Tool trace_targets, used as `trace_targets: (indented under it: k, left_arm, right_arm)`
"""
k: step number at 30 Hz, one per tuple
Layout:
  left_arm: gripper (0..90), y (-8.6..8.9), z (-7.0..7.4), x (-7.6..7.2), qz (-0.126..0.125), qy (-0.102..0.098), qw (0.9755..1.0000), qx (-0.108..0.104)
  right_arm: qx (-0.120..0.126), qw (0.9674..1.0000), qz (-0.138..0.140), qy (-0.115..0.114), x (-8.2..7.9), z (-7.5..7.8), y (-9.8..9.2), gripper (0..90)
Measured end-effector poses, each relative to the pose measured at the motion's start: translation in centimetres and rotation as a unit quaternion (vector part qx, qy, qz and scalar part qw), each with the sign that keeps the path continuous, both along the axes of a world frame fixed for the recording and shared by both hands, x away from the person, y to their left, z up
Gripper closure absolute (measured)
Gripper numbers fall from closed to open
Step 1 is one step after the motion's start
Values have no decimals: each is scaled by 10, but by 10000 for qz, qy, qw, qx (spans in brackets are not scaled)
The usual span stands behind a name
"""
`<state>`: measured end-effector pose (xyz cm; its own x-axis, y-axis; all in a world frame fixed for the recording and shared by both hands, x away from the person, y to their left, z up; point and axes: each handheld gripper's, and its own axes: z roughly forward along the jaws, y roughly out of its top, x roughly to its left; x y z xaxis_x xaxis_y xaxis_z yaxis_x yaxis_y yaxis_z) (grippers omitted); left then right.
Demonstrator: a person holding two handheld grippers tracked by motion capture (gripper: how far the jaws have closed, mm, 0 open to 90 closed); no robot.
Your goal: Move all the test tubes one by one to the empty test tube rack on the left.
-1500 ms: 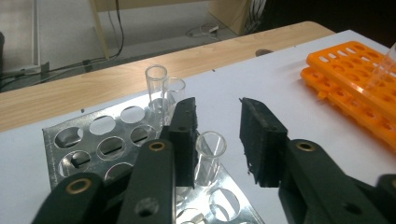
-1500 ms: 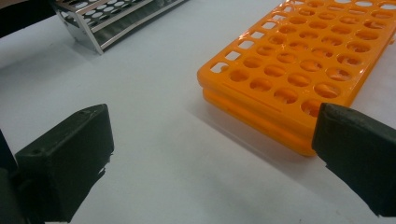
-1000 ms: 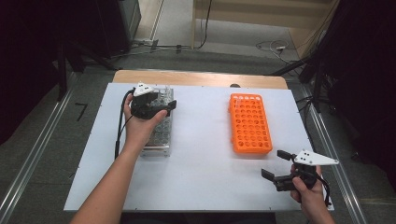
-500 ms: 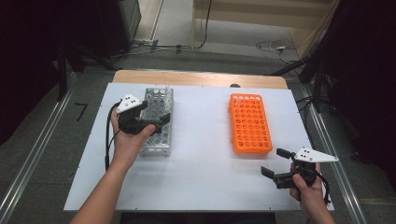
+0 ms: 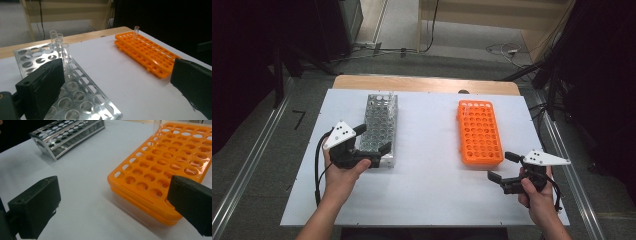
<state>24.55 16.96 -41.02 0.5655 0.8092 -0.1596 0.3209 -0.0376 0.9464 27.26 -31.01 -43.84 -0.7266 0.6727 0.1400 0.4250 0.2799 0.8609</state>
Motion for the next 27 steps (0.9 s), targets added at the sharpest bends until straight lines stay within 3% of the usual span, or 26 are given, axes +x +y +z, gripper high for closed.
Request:
trace_targets:
  k: [12,17,21,23,27]
  left_arm:
    - [0,-1,-24,-34,-105,98,9999,-56]
    - [0,1,-31,-41,-127,191,9996,-133]
    - [0,1,-33,-48,-135,113,9998,-54]
    - [0,3,-34,-49,-101,98,9998,-115]
    - [0,2,-36,-48,-101,141,9998,-140]
  right_arm:
    - [-104,9999,-43,-116,30,17,21,0]
    - [-162,9998,-38,-136,46,23,33,0]
    - [-163,9997,-65,-182,60,27,40,0]
    - [-176,9997,-104,-156,68,27,43,0]
    - [-367,9992,-125,-120,83,25,51,0]
